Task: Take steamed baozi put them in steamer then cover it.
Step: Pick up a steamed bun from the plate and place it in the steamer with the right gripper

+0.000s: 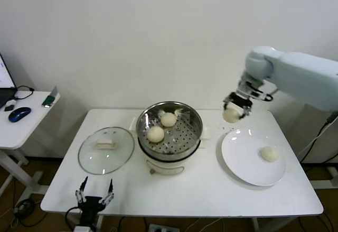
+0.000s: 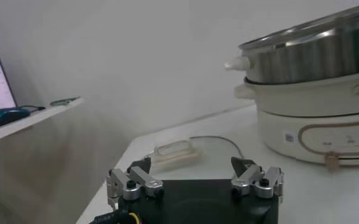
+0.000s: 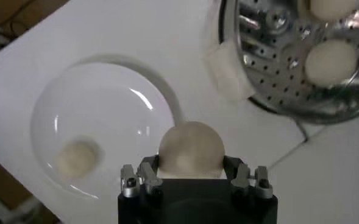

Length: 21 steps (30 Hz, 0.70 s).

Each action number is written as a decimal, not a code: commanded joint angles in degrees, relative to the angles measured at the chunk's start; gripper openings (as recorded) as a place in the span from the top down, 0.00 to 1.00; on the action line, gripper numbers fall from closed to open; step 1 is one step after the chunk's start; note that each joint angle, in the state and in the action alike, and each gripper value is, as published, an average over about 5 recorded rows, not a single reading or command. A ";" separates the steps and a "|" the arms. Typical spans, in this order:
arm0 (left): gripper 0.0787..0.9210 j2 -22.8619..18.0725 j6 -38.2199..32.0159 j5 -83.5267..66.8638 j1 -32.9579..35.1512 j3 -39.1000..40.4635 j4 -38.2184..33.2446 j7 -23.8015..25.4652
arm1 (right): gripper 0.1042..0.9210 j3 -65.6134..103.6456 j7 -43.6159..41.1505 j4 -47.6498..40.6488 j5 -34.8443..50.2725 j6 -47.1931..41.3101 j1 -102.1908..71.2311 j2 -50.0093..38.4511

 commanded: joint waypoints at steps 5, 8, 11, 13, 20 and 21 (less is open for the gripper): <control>0.12 0.85 0.29 -0.05 -0.08 0.16 -0.57 0.56 | 0.28 3.21 1.41 -0.29 -7.80 9.88 -1.51 20.37; 0.12 0.93 0.27 -0.27 0.17 0.07 -0.86 0.55 | 0.28 2.87 1.91 -1.01 -8.97 10.72 -3.79 22.50; 0.12 1.12 0.28 -0.48 0.44 -0.07 -1.26 0.54 | 0.28 2.35 2.15 -1.38 -9.19 10.94 -6.14 23.77; 0.12 1.35 0.30 -0.64 0.62 -0.16 -1.54 0.54 | 0.28 2.02 2.27 -1.67 -9.35 11.05 -7.57 24.41; 0.12 1.68 0.23 -1.17 0.95 -0.18 -1.62 0.53 | 0.28 0.58 2.52 -2.42 -8.64 10.98 -10.53 26.03; 0.12 1.61 0.20 -1.16 0.89 -0.17 -1.49 0.52 | 0.28 0.36 2.60 -2.43 -8.51 10.95 -10.84 26.14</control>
